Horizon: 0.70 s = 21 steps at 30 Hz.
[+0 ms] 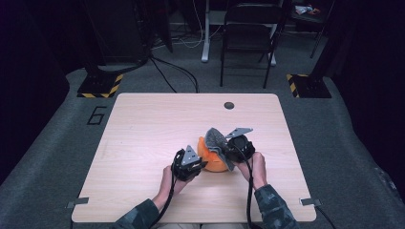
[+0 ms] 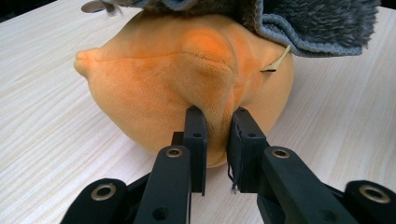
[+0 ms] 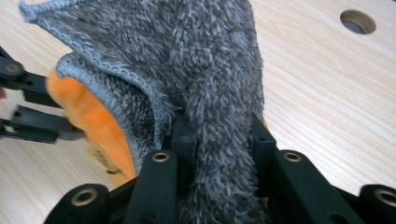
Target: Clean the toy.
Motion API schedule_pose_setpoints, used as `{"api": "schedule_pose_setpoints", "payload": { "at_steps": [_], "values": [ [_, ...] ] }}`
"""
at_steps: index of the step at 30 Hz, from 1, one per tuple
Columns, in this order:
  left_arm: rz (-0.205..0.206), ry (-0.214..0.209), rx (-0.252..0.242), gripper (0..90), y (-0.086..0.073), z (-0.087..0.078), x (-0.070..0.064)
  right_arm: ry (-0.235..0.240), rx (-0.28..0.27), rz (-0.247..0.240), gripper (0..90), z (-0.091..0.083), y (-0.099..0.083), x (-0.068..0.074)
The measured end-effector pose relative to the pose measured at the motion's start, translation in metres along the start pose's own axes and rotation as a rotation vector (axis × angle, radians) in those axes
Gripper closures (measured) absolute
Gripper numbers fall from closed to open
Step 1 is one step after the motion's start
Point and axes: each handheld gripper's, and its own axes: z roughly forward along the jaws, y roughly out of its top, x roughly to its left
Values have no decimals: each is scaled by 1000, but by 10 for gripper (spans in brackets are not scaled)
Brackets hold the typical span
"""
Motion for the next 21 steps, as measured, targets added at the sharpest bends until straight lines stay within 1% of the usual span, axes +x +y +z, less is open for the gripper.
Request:
{"api": "schedule_pose_setpoints", "payload": {
  "at_steps": [2, 7, 11, 13, 14, 15, 18, 19, 21],
  "values": [
    [3, -1, 2, 786, 0, 0, 0, -9, 6, 5, 710, 1, -2, -4],
    [-4, -7, -1, 784, 0, 0, 0, -3, 31, 55, 710, 5, -9, -15],
    [-2, -9, -1, 785, -1, 0, 0, -12, 42, 62, 711, 7, -12, -22],
    [-1, -10, 1, 785, -1, 0, 1, -14, 53, 75, 712, 9, -14, -25],
    [-1, -10, 0, 785, -1, 0, 1, -19, 55, 74, 712, 9, -15, -27],
    [2, -12, 1, 784, -1, 0, 1, -21, 61, 85, 712, 10, -16, -28],
    [0, -14, -2, 784, -1, 0, 1, -43, 82, 92, 714, 14, -19, -33],
    [-2, -14, -3, 784, -1, 0, 1, -47, 92, 105, 714, 15, -20, -35],
    [-4, -13, -3, 784, -1, 0, 2, -59, 107, 110, 714, 17, -24, -40]
  ]
}}
